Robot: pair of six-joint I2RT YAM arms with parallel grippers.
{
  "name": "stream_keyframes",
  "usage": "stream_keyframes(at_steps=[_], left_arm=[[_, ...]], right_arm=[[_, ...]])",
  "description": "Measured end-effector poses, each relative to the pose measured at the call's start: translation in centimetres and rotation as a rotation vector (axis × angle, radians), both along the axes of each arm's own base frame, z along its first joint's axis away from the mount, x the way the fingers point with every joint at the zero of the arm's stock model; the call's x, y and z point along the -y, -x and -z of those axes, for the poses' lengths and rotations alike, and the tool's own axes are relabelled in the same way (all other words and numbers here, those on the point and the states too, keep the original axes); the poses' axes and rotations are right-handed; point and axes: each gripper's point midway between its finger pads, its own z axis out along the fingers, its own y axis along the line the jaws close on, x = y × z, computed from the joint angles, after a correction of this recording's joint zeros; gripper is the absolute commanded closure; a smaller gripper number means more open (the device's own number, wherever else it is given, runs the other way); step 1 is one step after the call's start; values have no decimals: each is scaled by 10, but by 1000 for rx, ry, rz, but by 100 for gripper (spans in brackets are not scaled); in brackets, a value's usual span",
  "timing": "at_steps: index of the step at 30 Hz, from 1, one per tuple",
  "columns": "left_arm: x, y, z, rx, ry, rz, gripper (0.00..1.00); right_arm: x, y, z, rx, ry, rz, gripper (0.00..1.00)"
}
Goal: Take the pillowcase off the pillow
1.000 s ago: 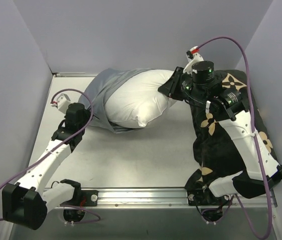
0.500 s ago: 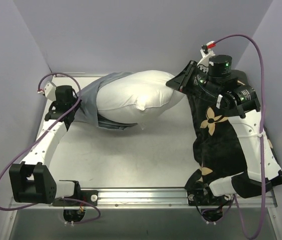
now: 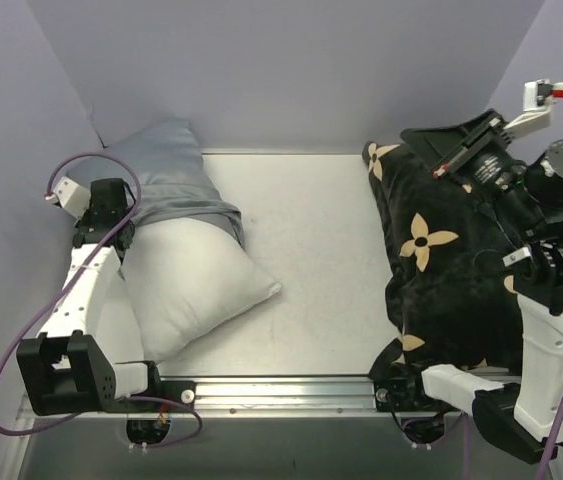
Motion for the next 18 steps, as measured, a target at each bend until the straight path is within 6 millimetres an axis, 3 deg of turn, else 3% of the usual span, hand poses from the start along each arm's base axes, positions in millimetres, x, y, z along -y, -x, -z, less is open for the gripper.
stream_keyframes(at_steps=[1, 3, 6, 7, 10, 11, 12, 14, 18], left_arm=[[9, 6, 4, 9, 0, 20, 100], [30, 19, 15, 10, 6, 63, 100], [53, 31, 33, 9, 15, 107, 100], [59, 34, 39, 1, 13, 117, 100], [79, 42, 53, -16, -4, 149, 100], [85, 43, 55, -13, -6, 162, 100], [92, 45, 56, -3, -2, 172, 100], [103, 51, 57, 18, 8, 196, 100], [128, 61, 60, 42, 14, 258, 100]], right_arm=[[-8, 0, 14, -19, 15, -28, 100], [-32, -8, 62, -111, 61, -89, 98], [-76, -19, 153, -297, 157, -189, 54], [-89, -23, 186, -349, 189, -211, 30], [-116, -9, 293, -536, 330, -266, 10], [-124, 1, 316, -573, 368, -289, 8], [-130, 9, 332, -593, 397, -310, 4], [-144, 22, 346, -584, 424, -344, 1], [-167, 35, 350, -513, 390, -381, 0]])
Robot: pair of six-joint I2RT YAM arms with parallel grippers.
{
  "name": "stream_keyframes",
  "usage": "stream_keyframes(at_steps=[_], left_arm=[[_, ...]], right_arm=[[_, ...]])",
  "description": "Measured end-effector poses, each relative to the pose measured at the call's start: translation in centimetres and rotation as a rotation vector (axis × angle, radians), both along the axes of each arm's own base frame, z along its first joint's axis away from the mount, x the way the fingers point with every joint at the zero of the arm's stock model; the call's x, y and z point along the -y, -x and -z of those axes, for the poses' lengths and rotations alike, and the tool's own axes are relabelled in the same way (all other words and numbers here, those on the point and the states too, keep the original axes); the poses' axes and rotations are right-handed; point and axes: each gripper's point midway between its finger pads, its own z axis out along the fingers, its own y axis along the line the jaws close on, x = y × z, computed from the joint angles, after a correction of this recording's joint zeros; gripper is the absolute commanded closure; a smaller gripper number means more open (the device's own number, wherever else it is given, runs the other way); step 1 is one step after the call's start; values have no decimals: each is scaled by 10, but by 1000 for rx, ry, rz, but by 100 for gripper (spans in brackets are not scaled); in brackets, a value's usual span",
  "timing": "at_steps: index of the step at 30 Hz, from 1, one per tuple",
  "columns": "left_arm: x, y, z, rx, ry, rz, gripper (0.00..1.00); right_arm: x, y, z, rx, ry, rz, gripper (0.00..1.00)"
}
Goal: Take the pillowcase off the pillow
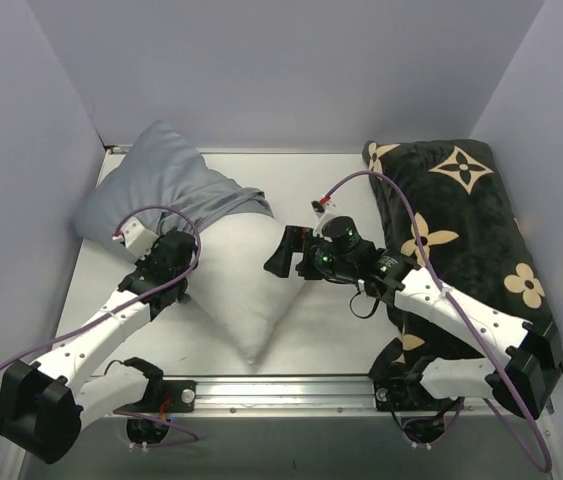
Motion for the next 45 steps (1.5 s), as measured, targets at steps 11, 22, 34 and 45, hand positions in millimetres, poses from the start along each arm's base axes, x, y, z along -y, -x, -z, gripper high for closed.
stream_keyframes(at_steps=[11, 22, 34, 45], left_arm=[[48, 16, 9, 5, -11, 121, 100], [55, 20, 14, -8, -29, 142, 100], [62, 25, 14, -9, -31, 175, 100], [67, 30, 18, -16, -43, 193, 100]], right_arm=[[-36, -16, 56, 1, 97, 20, 0], [16, 19, 78, 10, 125, 81, 0], [7, 64, 130, -93, -102, 2, 0], [-33, 83, 147, -55, -224, -83, 10]])
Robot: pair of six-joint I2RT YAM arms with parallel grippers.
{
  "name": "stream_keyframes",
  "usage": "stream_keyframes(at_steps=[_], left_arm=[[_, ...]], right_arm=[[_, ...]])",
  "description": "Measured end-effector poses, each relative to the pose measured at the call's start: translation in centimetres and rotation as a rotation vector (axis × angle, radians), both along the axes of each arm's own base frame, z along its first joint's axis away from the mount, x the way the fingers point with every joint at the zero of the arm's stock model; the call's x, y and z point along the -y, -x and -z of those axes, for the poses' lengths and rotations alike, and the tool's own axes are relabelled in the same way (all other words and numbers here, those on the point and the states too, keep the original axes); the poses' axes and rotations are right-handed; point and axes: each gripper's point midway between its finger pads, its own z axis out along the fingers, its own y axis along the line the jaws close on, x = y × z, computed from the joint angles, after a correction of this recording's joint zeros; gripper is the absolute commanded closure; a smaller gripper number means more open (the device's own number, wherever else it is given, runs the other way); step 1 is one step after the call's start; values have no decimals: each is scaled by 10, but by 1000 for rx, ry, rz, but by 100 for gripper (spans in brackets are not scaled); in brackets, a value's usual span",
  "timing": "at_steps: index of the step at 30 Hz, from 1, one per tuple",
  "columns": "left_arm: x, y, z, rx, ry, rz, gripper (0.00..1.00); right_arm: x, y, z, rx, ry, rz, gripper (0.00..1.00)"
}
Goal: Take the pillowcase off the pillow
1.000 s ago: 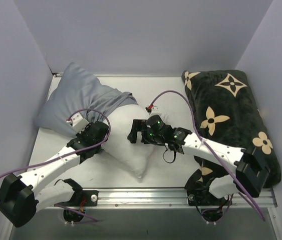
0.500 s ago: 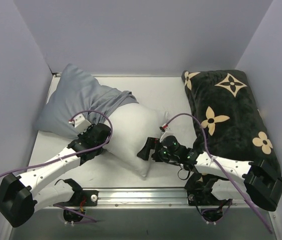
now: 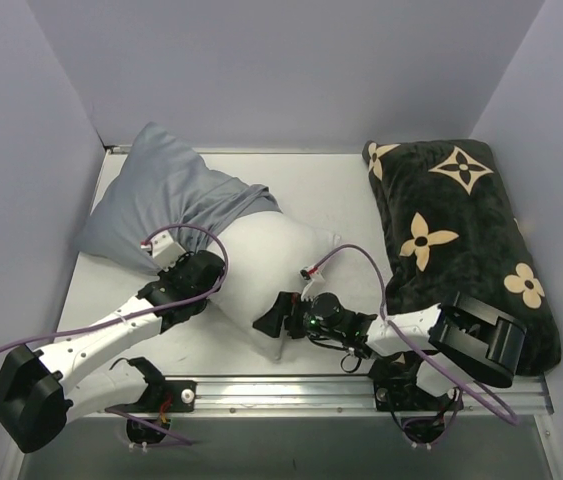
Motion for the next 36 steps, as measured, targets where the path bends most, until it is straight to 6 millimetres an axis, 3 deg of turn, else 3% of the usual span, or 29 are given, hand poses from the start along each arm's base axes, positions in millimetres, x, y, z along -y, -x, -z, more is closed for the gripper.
stream_keyframes(at_steps=[1, 2, 3, 6, 10, 12, 13, 15, 16, 19, 23, 27, 28, 30, 33, 36], left_arm=[[0, 0, 0, 0, 0, 1, 100], [0, 0, 0, 0, 0, 2, 100], [1, 0, 0, 0, -1, 2, 100], [2, 1, 0, -1, -5, 11, 100], [4, 0, -13, 5, -26, 49, 96], [9, -4, -31, 20, -25, 94, 79], [12, -6, -41, 31, -22, 117, 58], [16, -11, -66, 62, -13, 158, 44], [17, -13, -82, 85, -8, 176, 34], [26, -20, -137, 176, 3, 246, 23], [51, -34, -205, 269, -34, 390, 18], [99, -69, -243, 285, -126, 565, 16], [111, -77, -245, 281, -155, 616, 15], [141, -100, -225, 220, -210, 716, 15], [173, -117, -170, 86, -284, 862, 14], [189, -120, -115, -61, -329, 973, 15]], right_arm=[[-1, -1, 2, 0, 2, 4, 23], [-3, -3, 2, 0, 7, 8, 47], [-4, -6, 2, -1, 18, 15, 99], [-2, -20, -4, -7, 86, 81, 100], [15, -27, -32, 51, 228, 174, 100], [31, -29, -49, 91, 263, 219, 100], [42, -30, -56, 107, 277, 239, 100], [65, -30, -62, 125, 322, 275, 100], [74, -30, -60, 126, 346, 282, 100], [92, -23, -44, 113, 429, 270, 100], [99, -12, -16, 92, 510, 225, 100], [103, -3, 4, 71, 533, 206, 100], [104, -1, 7, 66, 533, 206, 100], [106, 1, 13, 59, 530, 210, 100], [107, 2, 17, 49, 523, 218, 100], [106, 1, 17, 47, 517, 223, 100]])
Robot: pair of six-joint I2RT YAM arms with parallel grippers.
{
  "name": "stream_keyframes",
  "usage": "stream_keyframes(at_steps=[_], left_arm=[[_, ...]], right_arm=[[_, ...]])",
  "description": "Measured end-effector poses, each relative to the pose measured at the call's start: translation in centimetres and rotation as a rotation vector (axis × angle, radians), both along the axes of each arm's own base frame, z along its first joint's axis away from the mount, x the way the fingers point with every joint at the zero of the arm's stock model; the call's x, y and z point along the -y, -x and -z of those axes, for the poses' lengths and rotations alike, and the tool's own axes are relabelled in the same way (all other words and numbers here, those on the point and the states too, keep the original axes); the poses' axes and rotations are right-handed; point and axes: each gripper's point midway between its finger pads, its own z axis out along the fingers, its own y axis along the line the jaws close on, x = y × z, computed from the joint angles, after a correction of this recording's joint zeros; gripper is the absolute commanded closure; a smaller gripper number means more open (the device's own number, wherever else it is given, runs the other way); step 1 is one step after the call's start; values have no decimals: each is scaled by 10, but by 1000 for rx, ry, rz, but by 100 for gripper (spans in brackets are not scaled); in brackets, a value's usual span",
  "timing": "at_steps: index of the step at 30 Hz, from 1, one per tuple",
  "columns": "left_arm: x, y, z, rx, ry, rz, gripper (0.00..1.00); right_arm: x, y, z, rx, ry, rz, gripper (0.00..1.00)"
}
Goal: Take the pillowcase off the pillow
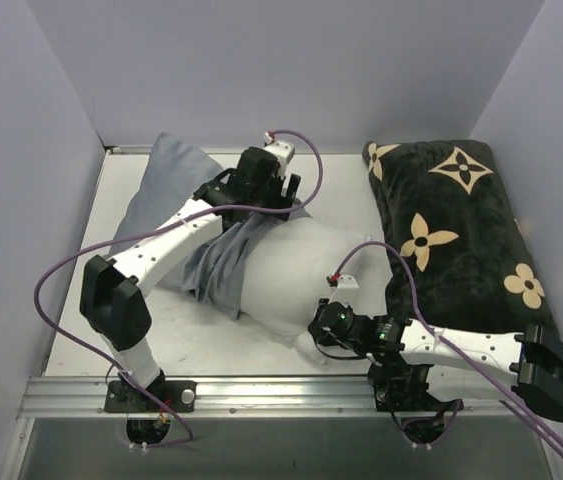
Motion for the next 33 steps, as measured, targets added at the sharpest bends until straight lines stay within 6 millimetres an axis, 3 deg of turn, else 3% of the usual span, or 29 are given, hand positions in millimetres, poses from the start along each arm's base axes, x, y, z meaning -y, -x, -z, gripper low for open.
stream_keyframes(at_steps=[3, 4, 6, 7, 8, 9, 12, 14, 16, 19, 23, 28, 33], left_arm=[[5, 2, 34, -78, -66, 49, 24], [4, 2, 38, -86, -74, 55, 42], [2, -1, 36, -83, -72, 50, 64], [0, -3, 32, -77, -72, 47, 87], [-3, -6, 28, -73, -66, 34, 96], [-7, -10, 25, -69, -65, 16, 100], [-33, -23, 20, -67, -79, -72, 100], [-61, -37, 20, -73, -71, -176, 100], [-97, -53, 21, -82, -55, -294, 100], [-166, -71, 28, -102, -35, -496, 100], [-238, -65, 52, -175, -9, -709, 100], [-277, -44, 81, -271, 33, -862, 100], [-281, -38, 86, -316, 81, -878, 100]], right_arm=[[0, 0, 1, -2, 1, 3, 100], [0, 0, 1, -3, 0, 5, 100], [0, 0, 1, -2, 0, 5, 100], [0, 0, 0, -3, 1, 5, 100], [0, -1, -1, -3, 3, 5, 100], [1, -2, -3, -2, 5, 7, 100], [5, -7, -14, 9, 6, 21, 100], [12, -14, -25, 21, 6, 41, 100], [19, -22, -39, 41, -5, 68, 100], [31, -33, -68, 91, -46, 110, 100], [43, -40, -105, 158, -121, 147, 100], [58, -44, -133, 194, -137, 170, 100], [74, -54, -157, 203, -128, 192, 100]])
